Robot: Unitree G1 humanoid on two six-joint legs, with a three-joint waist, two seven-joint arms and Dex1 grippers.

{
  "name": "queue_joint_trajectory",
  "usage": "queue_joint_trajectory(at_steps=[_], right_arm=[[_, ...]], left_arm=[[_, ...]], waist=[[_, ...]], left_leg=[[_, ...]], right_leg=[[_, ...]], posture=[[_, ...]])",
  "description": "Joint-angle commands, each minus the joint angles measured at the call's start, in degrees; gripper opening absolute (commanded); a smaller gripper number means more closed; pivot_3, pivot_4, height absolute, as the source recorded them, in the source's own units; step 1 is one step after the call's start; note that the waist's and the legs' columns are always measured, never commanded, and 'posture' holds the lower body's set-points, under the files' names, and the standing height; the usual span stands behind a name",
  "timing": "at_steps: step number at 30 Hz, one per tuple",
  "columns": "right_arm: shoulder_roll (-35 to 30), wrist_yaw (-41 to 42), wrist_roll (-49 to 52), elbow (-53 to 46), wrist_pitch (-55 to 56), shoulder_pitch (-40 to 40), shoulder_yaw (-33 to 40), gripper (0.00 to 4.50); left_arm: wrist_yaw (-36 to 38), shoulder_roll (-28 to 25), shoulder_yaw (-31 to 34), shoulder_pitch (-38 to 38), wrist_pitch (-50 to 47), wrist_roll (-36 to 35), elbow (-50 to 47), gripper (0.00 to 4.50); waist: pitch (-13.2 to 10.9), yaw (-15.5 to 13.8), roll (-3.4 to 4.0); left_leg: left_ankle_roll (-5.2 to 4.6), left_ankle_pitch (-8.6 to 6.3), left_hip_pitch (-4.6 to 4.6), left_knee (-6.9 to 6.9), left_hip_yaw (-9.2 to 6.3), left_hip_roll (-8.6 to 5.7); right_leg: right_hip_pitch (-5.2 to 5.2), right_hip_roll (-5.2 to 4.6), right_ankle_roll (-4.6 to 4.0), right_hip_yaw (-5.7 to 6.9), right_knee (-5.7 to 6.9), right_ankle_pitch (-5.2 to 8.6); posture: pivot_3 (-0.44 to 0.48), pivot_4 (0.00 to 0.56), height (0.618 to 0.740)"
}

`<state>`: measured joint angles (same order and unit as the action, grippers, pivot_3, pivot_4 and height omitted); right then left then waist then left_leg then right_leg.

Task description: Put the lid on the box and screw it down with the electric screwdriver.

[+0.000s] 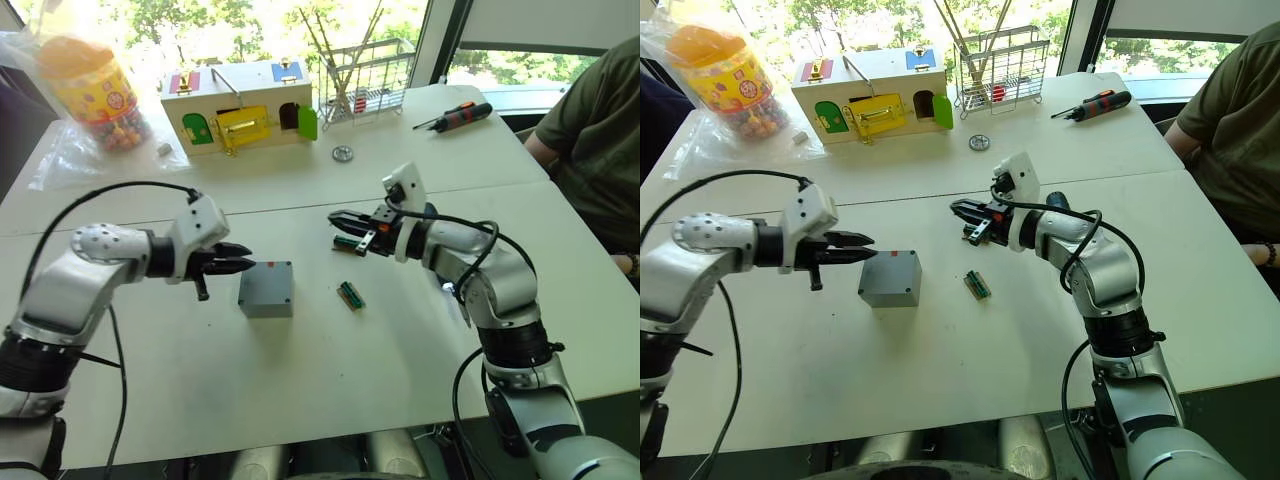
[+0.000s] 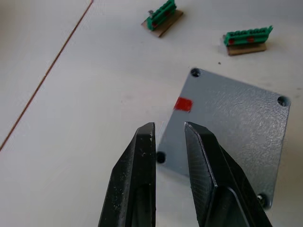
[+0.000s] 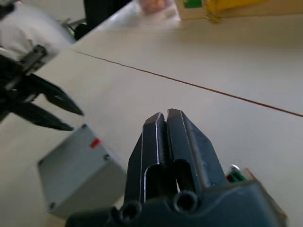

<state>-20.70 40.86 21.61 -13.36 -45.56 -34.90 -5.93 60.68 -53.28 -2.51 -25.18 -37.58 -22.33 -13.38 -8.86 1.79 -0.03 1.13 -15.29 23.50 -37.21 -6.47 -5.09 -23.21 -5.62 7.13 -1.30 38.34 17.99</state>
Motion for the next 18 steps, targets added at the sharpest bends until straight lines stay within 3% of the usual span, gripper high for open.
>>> queue_joint_trajectory(at_steps=[1,18], right_arm=[[2.4,-0.1,1.8,-2.5,-0.8,0.0,-2.9,0.07],[5.7,0.5,-0.5,2.8,3.7,1.8,-10.3,0.07]], left_arm=[[1.4,-1.7,2.6,1.2,-0.6,-1.5,-0.8,0.94],[-1.9,-0.4,3.2,4.7,-2.8,-2.9,-4.8,0.94]], waist=[[0.0,0.1,0.00],[0.0,0.7,0.00]], left_leg=[[0.00,0.00,0.00,-0.02,0.00,-0.02],[0.00,0.00,0.00,-0.01,0.00,-0.02]], right_leg=[[0.02,-0.01,0.00,0.00,0.00,0.00],[-0.01,-0.01,0.00,-0.01,0.02,0.00]], posture=[[0.000,0.150,0.740],[0.000,0.150,0.740]])
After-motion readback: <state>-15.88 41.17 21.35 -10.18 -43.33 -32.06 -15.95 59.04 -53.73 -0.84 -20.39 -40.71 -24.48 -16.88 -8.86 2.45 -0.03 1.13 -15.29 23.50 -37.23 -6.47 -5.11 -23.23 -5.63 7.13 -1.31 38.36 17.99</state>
